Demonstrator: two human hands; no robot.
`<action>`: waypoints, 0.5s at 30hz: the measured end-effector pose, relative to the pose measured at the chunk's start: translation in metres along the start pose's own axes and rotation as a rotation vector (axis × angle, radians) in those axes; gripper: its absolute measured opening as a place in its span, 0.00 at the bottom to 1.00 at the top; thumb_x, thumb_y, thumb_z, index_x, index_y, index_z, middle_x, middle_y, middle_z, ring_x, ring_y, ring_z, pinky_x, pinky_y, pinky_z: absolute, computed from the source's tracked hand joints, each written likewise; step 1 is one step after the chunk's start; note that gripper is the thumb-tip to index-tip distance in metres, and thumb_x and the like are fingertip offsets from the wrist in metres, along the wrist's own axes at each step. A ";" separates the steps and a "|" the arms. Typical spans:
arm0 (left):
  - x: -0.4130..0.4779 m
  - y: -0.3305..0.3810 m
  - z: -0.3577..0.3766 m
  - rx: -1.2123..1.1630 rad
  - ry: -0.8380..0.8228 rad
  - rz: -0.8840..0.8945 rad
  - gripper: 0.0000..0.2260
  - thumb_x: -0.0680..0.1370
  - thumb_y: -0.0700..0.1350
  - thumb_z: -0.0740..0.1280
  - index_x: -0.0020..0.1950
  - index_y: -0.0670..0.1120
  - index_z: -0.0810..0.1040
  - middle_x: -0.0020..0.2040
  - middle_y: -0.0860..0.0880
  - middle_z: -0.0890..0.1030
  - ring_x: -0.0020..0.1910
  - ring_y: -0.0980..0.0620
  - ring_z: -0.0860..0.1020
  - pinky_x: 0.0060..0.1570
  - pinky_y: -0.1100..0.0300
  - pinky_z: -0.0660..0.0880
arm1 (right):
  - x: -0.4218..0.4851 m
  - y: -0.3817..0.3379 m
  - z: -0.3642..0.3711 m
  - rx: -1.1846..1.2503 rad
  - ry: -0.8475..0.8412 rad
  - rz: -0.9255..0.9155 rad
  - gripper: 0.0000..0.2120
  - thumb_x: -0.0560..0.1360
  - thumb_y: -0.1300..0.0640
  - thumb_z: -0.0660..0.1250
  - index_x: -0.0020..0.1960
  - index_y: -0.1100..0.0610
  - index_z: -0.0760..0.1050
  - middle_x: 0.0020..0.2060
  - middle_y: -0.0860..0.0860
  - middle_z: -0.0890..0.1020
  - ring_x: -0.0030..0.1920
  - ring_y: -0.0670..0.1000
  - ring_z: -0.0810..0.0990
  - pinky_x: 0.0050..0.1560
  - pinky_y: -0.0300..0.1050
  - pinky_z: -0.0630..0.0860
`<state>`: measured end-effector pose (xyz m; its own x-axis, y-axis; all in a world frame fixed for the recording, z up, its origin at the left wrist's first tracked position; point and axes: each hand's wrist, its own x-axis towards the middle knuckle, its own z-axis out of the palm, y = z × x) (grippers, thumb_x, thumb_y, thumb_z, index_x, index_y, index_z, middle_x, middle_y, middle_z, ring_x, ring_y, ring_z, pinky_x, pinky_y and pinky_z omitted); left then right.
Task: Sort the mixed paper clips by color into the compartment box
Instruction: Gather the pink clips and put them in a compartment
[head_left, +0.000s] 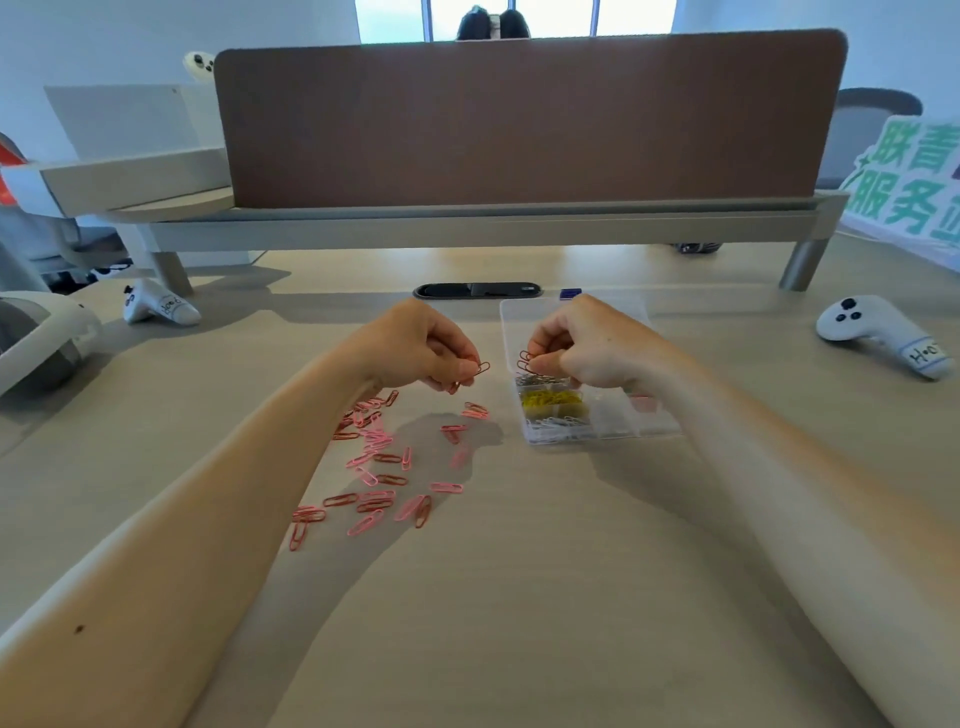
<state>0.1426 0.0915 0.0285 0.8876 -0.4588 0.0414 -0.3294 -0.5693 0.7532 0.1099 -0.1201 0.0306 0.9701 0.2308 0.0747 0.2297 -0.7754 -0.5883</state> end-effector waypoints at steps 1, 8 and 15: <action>0.001 0.006 0.004 -0.002 -0.007 0.012 0.04 0.73 0.37 0.72 0.43 0.45 0.83 0.37 0.47 0.85 0.34 0.54 0.82 0.39 0.65 0.79 | -0.004 0.006 -0.006 -0.011 0.012 0.010 0.05 0.75 0.61 0.70 0.41 0.54 0.81 0.35 0.47 0.81 0.36 0.47 0.77 0.35 0.40 0.76; 0.028 0.058 0.056 0.131 -0.035 0.139 0.04 0.73 0.39 0.72 0.47 0.43 0.84 0.39 0.48 0.85 0.37 0.54 0.83 0.39 0.66 0.80 | -0.042 0.064 -0.054 -0.037 0.148 0.141 0.04 0.74 0.61 0.72 0.42 0.54 0.81 0.38 0.50 0.83 0.38 0.48 0.78 0.37 0.40 0.74; 0.060 0.082 0.100 0.268 0.032 0.244 0.03 0.73 0.41 0.73 0.46 0.44 0.85 0.36 0.50 0.84 0.31 0.58 0.81 0.35 0.70 0.78 | -0.045 0.096 -0.056 -0.138 0.165 0.164 0.05 0.73 0.59 0.72 0.40 0.51 0.80 0.36 0.45 0.80 0.37 0.44 0.77 0.38 0.37 0.71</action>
<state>0.1368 -0.0512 0.0268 0.7807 -0.5840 0.2225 -0.6017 -0.6061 0.5202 0.0930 -0.2374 0.0159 0.9922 0.0050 0.1247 0.0658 -0.8701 -0.4885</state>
